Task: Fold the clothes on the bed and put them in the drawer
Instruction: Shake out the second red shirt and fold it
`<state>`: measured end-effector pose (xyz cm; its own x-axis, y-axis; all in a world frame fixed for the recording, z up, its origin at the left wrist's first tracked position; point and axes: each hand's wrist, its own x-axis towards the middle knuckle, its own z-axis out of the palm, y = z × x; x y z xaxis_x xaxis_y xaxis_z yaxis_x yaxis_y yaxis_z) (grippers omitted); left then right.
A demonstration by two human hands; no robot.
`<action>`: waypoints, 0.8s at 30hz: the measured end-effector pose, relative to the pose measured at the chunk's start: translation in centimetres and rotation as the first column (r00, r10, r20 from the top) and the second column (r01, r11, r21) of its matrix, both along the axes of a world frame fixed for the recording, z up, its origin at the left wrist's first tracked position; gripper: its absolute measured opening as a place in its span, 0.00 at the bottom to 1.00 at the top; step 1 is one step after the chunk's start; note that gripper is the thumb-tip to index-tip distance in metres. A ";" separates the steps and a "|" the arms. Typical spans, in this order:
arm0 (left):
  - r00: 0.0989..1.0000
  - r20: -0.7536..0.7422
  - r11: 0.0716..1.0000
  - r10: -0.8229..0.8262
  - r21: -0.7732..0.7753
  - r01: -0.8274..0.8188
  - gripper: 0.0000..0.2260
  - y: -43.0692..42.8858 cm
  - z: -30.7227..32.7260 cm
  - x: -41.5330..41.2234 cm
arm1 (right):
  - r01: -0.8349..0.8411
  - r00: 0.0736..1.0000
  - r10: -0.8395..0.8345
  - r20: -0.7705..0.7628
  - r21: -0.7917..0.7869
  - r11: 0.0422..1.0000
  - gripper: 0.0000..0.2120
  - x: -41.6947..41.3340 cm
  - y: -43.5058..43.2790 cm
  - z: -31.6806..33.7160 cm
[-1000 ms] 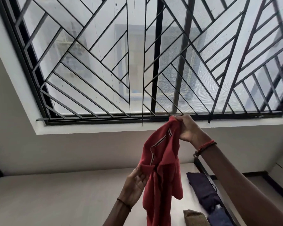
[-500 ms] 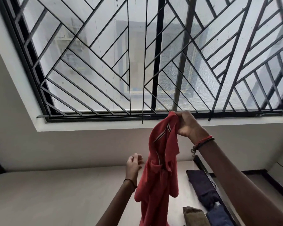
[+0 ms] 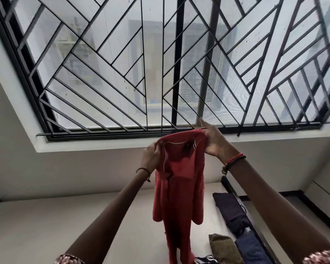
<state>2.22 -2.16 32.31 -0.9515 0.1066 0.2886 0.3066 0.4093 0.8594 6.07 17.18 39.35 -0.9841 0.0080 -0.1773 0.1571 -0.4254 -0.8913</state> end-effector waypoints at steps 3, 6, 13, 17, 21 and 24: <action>1.000 0.004 0.999 0.002 0.048 -0.003 0.16 0.6 1.1 -0.5 | -0.064 0.997 0.066 -0.038 0.058 0.996 0.20 0.2 0.1 -1.2; 0.999 0.016 0.995 0.044 0.088 -0.045 0.17 1.3 2.4 -0.7 | -0.088 0.987 0.088 -0.132 0.006 0.996 0.18 0.9 -0.4 -1.9; 0.996 -0.009 0.987 0.090 0.137 -0.088 0.16 1.3 4.8 -1.1 | 0.095 0.995 -0.089 -0.034 0.331 0.939 0.19 2.1 0.3 -4.9; 0.994 0.015 0.980 0.109 0.165 -0.110 0.17 1.5 4.7 -1.1 | 0.073 0.995 -0.096 0.015 0.535 0.842 0.10 2.9 0.3 -9.0; 0.993 0.012 0.980 0.116 0.162 -0.116 0.16 1.5 4.6 -1.0 | 0.034 0.994 -0.081 0.079 0.478 0.878 0.09 4.3 -1.0 -10.6; 0.993 0.005 0.979 0.119 0.166 -0.118 0.15 1.3 4.4 -1.0 | 0.096 0.987 -0.144 0.076 0.445 0.890 0.25 3.9 -2.5 -10.6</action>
<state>1.17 -0.89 36.73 -0.9529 -0.0568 0.2978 0.2690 0.2948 0.9169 9.95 14.69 28.72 -0.9468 0.2257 -0.2295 0.2318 -0.0169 -0.9726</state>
